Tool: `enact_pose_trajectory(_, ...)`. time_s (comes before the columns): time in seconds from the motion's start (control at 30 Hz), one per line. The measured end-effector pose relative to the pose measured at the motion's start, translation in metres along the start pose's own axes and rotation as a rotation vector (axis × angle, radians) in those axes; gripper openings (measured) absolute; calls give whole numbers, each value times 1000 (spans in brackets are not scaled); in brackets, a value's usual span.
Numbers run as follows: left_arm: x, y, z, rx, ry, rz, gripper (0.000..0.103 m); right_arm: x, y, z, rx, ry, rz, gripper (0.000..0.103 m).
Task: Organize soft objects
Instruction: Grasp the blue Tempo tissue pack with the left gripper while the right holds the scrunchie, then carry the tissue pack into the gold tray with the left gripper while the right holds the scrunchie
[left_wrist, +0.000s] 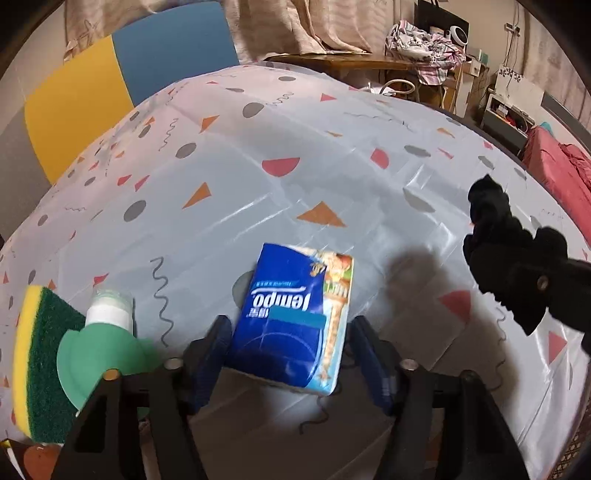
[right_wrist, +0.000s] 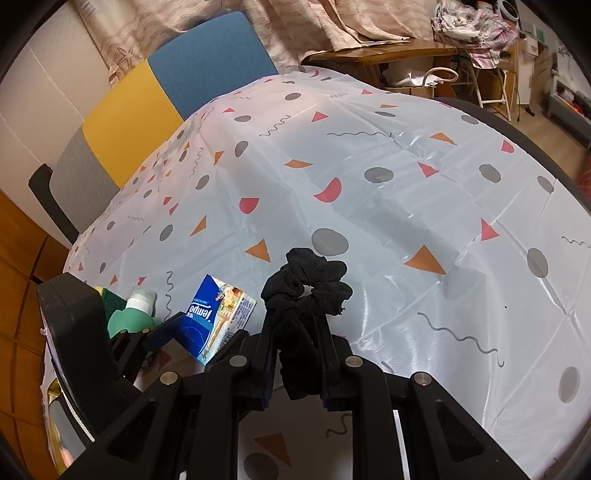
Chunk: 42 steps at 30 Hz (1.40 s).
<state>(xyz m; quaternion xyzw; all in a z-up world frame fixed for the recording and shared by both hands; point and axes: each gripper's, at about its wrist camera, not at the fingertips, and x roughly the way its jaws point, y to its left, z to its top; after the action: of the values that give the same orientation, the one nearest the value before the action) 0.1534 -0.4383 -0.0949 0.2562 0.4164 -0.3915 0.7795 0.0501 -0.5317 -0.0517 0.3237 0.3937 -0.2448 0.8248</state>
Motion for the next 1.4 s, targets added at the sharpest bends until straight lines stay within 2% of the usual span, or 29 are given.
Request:
enact_pose_trajectory(0.1, -2, 7, -8, -60, -4, -35, 55, 1, 1, 0, -7, 2, 3, 18)
enact_pose_trajectory(0.27, -16, 10, -30, -138, -37, -23, 54, 0, 1, 0, -4, -2, 8, 19)
enact_pose_trajectory(0.5, -41, 11, -65, -214, -50, -57, 53, 0, 7, -1, -30, -4, 23, 19)
enact_pose_trajectory(0.63, -58, 17, -88, -257, -59, -48, 53, -1, 13, -4, -62, -9, 38, 19)
enact_pose_trajectory(0.77, -78, 22, -108, -281, -73, -4, 53, 0, 20, -7, -91, -7, 48, 19)
enact_pose_trajectory(0.87, -96, 26, -125, -300, -91, 11, 53, -1, 27, -11, -127, -11, 50, 19)
enact_pose_trajectory(1.13, -148, 41, -166, -358, -148, -7, 53, 0, 58, -30, -285, -6, 58, 19)
enact_pose_trajectory(1.4, -192, 69, -207, -429, -192, 26, 53, -2, 86, -49, -426, -20, 91, 19)
